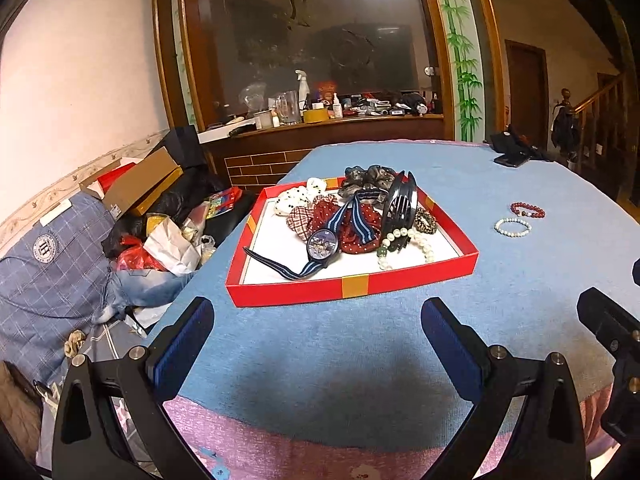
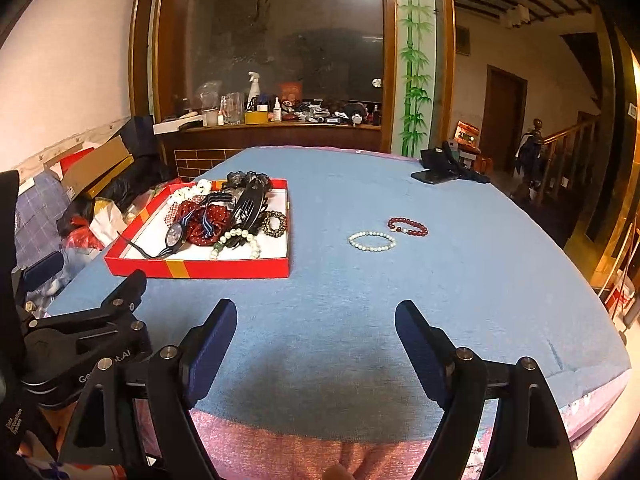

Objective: Organize jewelry

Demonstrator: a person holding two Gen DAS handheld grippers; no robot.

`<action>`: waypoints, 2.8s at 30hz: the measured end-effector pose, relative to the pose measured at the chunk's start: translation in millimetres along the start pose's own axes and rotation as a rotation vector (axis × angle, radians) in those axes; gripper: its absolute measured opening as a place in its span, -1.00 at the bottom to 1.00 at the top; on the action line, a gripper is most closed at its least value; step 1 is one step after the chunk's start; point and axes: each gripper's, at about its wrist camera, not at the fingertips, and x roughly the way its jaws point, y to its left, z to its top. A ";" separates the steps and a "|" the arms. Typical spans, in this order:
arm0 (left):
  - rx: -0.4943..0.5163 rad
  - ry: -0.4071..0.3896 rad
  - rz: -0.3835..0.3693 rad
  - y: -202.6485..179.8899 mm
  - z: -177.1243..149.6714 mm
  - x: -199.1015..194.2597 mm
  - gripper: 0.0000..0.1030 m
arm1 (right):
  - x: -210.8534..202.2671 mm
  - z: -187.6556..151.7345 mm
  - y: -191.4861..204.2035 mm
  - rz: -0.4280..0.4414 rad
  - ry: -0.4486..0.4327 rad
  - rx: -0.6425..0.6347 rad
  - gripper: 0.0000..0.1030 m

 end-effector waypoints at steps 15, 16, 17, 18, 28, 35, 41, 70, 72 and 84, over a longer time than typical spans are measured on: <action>-0.009 0.013 -0.002 2.9 -2.0 2.5 1.00 | 4.5 -3.0 6.4 0.009 0.027 -0.014 0.66; -0.009 0.015 -0.002 3.5 -2.0 2.9 1.00 | 4.8 -3.0 6.7 0.009 0.027 -0.014 0.66; -0.008 0.018 -0.003 3.9 -2.3 3.5 1.00 | 5.0 -3.0 6.9 0.009 0.028 -0.014 0.66; -0.008 0.020 -0.004 4.4 -2.5 4.8 1.00 | 5.3 -3.1 6.9 0.009 0.029 -0.015 0.66; -0.010 0.025 0.006 4.2 -4.0 8.8 1.00 | 8.9 -4.4 7.1 0.010 0.044 -0.009 0.66; -0.012 0.029 0.009 4.5 -5.1 10.5 1.00 | 9.0 -4.4 7.1 0.010 0.045 -0.009 0.66; -0.017 0.035 0.011 6.7 -6.7 12.2 1.00 | 9.2 -4.2 7.3 0.010 0.048 -0.010 0.66; -0.021 0.047 0.019 10.5 -8.4 14.6 1.00 | 13.0 -7.1 7.5 0.013 0.057 -0.011 0.66; -0.021 0.046 0.019 10.4 -8.2 14.7 1.00 | 13.3 -7.4 7.3 0.014 0.057 -0.010 0.66; -0.019 0.048 0.014 10.9 -8.0 15.0 1.00 | 14.0 -8.0 7.2 0.015 0.059 -0.012 0.66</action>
